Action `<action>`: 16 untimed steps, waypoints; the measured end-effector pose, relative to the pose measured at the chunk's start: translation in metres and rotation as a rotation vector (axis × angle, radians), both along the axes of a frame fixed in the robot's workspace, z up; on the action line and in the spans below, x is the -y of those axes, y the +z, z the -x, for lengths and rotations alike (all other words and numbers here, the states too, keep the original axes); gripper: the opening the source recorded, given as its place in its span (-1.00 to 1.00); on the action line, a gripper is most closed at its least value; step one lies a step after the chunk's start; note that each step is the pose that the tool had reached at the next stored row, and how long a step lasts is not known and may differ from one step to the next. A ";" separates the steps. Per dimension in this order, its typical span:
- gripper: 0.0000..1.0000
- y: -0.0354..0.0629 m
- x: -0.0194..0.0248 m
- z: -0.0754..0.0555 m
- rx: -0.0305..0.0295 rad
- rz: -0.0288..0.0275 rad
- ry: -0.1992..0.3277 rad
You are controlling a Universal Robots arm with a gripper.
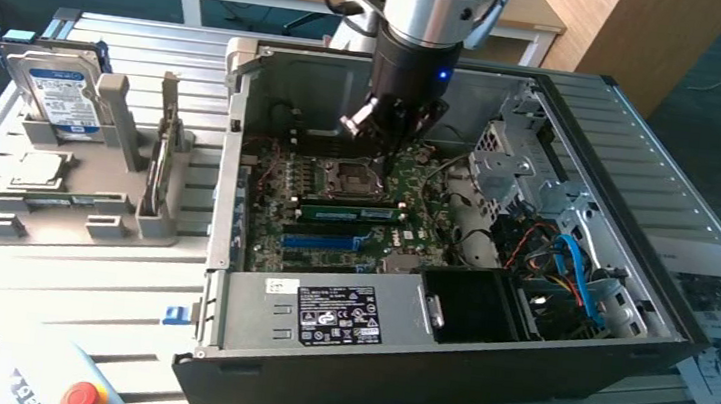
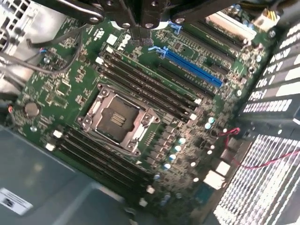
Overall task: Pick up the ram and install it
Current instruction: 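Press down the ram until it locks into place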
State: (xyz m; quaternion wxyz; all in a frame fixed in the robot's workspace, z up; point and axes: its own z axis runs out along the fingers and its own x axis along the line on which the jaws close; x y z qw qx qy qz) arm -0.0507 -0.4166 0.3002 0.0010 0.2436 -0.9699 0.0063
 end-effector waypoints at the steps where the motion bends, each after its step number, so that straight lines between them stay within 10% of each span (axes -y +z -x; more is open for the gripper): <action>1: -0.80 0.0000 0.0000 0.000 0.0002 0.0001 -0.017; 16: -0.80 -0.0001 0.0000 0.000 0.0021 0.0027 -0.282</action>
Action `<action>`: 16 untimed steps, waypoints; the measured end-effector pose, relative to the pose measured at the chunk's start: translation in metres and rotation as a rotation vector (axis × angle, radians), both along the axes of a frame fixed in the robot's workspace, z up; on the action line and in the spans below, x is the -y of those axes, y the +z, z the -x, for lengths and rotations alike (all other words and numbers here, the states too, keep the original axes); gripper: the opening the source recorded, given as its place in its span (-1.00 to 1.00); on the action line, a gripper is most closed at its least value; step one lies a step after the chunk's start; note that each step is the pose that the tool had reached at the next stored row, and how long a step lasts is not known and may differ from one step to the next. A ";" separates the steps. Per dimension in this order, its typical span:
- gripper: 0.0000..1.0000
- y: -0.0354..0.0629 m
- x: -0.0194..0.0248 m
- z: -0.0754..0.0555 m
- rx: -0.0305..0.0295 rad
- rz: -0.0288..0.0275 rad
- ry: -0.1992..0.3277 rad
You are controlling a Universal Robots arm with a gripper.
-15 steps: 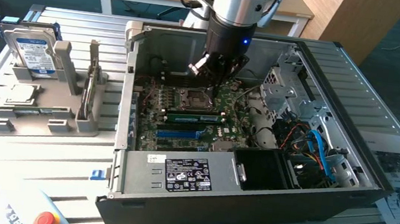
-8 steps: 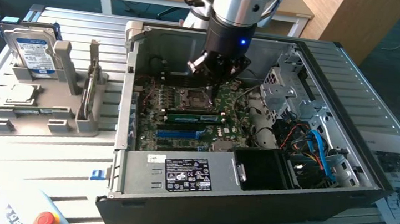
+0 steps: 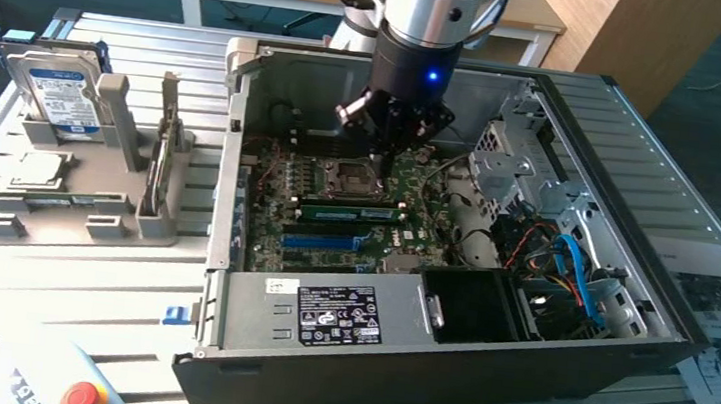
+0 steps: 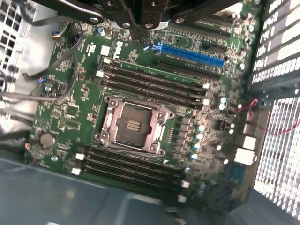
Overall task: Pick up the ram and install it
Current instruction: 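Press down the ram until it locks into place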
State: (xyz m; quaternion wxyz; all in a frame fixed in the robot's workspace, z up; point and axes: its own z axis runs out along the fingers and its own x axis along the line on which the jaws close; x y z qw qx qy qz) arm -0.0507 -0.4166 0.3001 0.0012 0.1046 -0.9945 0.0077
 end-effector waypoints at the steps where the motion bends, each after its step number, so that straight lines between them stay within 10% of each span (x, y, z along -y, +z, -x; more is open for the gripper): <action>1: -0.80 0.0000 0.0000 0.000 0.0001 0.0002 -0.018; 16: -0.80 0.0000 0.0000 0.000 0.0004 0.0010 -0.155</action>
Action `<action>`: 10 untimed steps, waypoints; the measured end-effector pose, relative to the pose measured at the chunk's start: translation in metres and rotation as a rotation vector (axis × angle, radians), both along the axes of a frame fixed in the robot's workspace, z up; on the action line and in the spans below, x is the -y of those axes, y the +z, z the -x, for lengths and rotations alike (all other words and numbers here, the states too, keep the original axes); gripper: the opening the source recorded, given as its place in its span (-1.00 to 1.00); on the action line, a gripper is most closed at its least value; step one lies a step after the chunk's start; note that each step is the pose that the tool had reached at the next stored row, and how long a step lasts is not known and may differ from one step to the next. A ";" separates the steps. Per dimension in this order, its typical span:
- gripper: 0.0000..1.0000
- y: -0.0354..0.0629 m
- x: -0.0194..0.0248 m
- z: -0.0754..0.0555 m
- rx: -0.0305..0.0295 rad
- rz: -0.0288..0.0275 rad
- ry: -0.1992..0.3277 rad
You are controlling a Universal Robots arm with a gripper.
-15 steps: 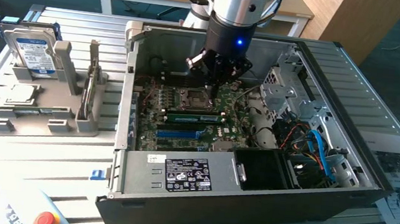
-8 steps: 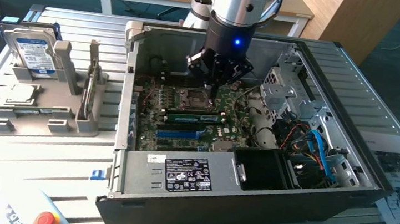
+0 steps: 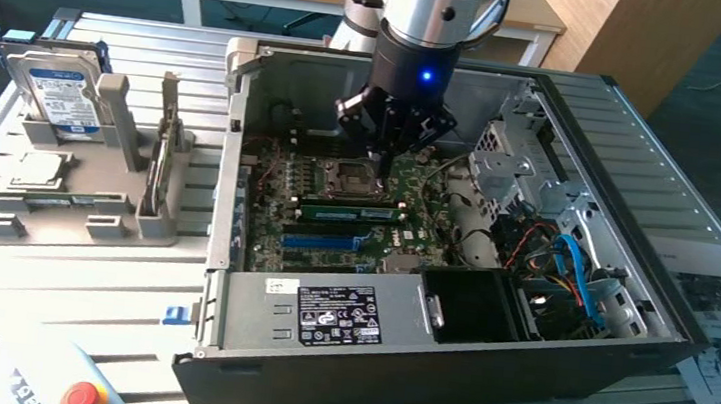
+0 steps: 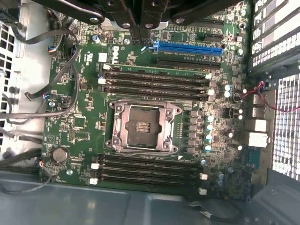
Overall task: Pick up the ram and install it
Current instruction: 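Press down the ram until it locks into place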
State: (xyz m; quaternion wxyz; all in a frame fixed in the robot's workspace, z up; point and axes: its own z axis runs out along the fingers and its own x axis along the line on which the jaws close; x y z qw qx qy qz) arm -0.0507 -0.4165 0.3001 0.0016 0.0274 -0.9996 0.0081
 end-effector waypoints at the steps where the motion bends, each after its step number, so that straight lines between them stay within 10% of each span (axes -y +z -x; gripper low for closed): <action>1: -0.80 0.0000 0.0000 0.000 0.0000 0.0000 -0.012; 10: -0.80 0.0000 0.0000 0.000 0.0000 0.0000 -0.041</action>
